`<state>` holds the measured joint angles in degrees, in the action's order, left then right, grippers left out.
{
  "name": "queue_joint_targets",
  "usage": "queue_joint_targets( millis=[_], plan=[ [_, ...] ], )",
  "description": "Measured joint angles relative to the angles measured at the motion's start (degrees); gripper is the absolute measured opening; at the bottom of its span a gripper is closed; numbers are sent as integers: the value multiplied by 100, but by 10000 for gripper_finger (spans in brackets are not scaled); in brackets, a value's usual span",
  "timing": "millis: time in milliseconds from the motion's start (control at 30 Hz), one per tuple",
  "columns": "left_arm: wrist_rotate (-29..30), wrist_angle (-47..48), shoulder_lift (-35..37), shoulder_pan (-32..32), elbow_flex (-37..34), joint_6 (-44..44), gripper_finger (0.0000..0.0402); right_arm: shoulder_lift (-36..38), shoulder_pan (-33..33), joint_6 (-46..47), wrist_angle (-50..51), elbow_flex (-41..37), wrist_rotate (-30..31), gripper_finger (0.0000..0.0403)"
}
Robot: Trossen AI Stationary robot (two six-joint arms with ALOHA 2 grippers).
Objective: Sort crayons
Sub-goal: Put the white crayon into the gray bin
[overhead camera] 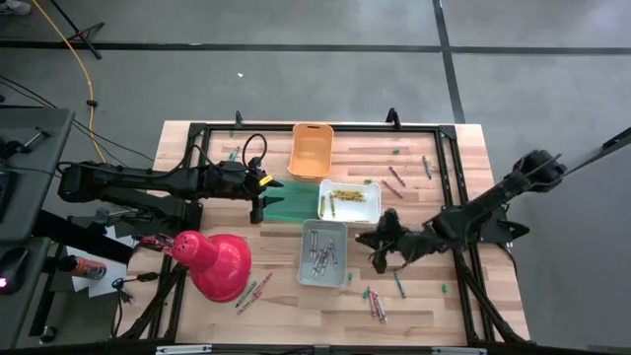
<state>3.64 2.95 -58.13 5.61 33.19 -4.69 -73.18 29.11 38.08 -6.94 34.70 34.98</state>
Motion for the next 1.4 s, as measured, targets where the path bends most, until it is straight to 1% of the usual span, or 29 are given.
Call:
queue_joint_targets(
  millis=[33, 67, 100, 167, 233, 300, 433, 500, 600, 667, 733, 800, 867, 900, 1033, 1100, 1167, 1400],
  plan=[
    [0, -16, 0, -1, 0, 0, 170, 1, -112, -549, -746, -235, -51, 0],
    [0, -30, 0, -1, 0, 0, 170, -45, -248, -1122, -1605, -441, -226, 0],
    [0, -35, 0, -1, 0, 0, 170, -107, -392, -1629, -2378, -587, -467, 0],
    [1, -101, 0, 0, 0, -40, 170, -168, -661, -2478, -3582, -811, -937, 0],
    [2, -225, 0, -2, 0, -189, 170, -234, -932, -3123, -4313, -859, -1492, 0],
    [2, -405, 0, 0, 0, -309, 170, -232, -1161, -3557, -4583, -816, -2045, 0],
    [2, -656, 0, -1, 0, -337, 170, -221, -1513, -4123, -4554, -457, -3037, 0],
    [2, -732, 0, -1, 0, -339, 170, -215, -1608, -4456, -4407, -251, -3208, 0],
    [-6, -835, 0, -6, 0, -341, 170, -215, -1720, -5003, -4022, 51, -3172, 0],
    [-114, -1024, 0, -7, 0, -347, 170, -215, -1824, -5265, -3705, 215, -3042, 0],
    [-469, -1278, -10, -4, 0, -401, 170, -215, -1948, -5316, -3384, 333, -2789, 0],
    [-1042, -1434, -27, -11, 0, -562, 170, -217, -2104, -5181, -3215, 389, -2594, 0],
    [-1479, -1607, -67, -18, -2, -705, 170, -217, -2274, -4969, -3159, 389, -2578, 0],
    [-1557, -1697, -89, -20, -6, -726, 170, -217, -2348, -4852, -3116, 389, -2579, 0],
    [-1386, -2672, -229, -10, -170, -540, 170, -217, -2547, -4567, -2933, 387, -2616, 0],
    [-1209, -2975, -301, -6, -234, -453, 170, -219, -2573, -4561, -2874, 387, -2649, 0],
    [-1129, -3004, -360, -4, -240, -450, 170, -219, -2573, -4559, -2894, 387, -2663, 0],
    [-1117, -3124, -493, -4, -240, -450, 170, -219, -2571, -4560, -3022, 387, -2948, 0]
  ],
)
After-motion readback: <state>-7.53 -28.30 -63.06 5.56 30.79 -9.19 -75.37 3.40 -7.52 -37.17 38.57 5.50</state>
